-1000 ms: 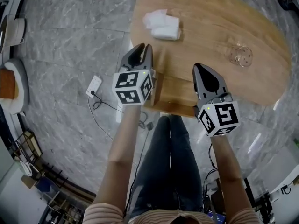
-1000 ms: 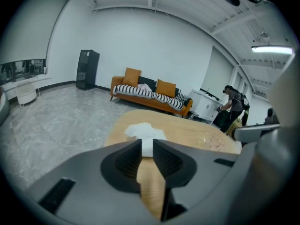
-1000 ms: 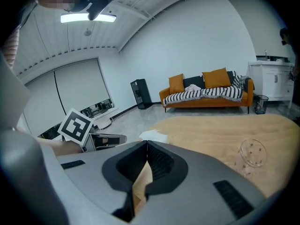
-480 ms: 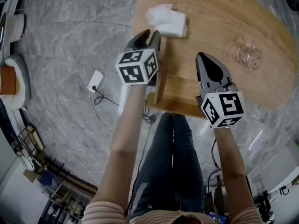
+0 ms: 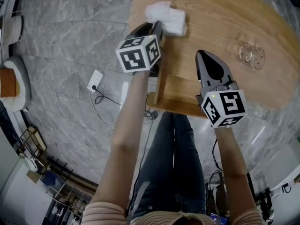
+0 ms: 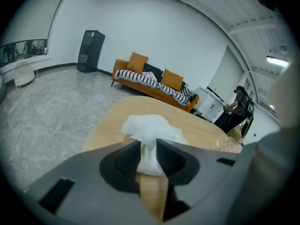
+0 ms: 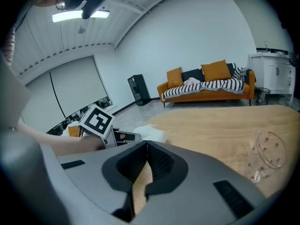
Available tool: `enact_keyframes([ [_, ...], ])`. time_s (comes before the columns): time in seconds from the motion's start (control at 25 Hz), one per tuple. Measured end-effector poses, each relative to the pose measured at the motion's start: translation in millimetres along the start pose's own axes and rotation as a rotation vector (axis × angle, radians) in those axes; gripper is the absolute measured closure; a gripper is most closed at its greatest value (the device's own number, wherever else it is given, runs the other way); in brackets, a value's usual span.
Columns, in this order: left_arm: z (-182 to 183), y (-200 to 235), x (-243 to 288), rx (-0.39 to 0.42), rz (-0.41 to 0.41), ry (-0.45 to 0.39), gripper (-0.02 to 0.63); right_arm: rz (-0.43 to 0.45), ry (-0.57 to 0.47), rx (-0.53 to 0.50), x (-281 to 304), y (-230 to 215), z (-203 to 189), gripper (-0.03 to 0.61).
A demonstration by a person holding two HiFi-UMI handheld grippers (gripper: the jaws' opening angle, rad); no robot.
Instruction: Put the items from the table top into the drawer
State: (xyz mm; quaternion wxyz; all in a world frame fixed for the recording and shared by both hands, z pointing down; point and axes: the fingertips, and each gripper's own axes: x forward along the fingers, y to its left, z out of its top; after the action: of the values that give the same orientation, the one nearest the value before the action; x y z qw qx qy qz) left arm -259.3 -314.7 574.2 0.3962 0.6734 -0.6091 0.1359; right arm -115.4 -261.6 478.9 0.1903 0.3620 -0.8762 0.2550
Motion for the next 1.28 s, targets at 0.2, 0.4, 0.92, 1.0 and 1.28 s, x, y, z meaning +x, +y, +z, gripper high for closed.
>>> enact_keyframes([
  [0.2,-3,1,6,-0.011,0.010,0.014,0.518,-0.003,0.002,0.005,1,-4,-2,0.571],
  [0.4,-2,0,4,0.015,0.037,0.004,0.569,-0.011,0.002,0.006,-2,-7,-3,0.571],
  [0.92,12,-11,-44,-0.080,0.008,-0.103,0.586,-0.024,-0.021,-0.009,-21,4,7,0.571],
  [1.0,16,-13,-56,-0.102,-0.005,-0.126,0.586,-0.029,-0.029,-0.013,-26,7,10,0.571],
  [1.28,32,-30,-103,-0.140,-0.060,-0.201,0.588,-0.051,-0.058,-0.026,-49,19,18,0.571],
])
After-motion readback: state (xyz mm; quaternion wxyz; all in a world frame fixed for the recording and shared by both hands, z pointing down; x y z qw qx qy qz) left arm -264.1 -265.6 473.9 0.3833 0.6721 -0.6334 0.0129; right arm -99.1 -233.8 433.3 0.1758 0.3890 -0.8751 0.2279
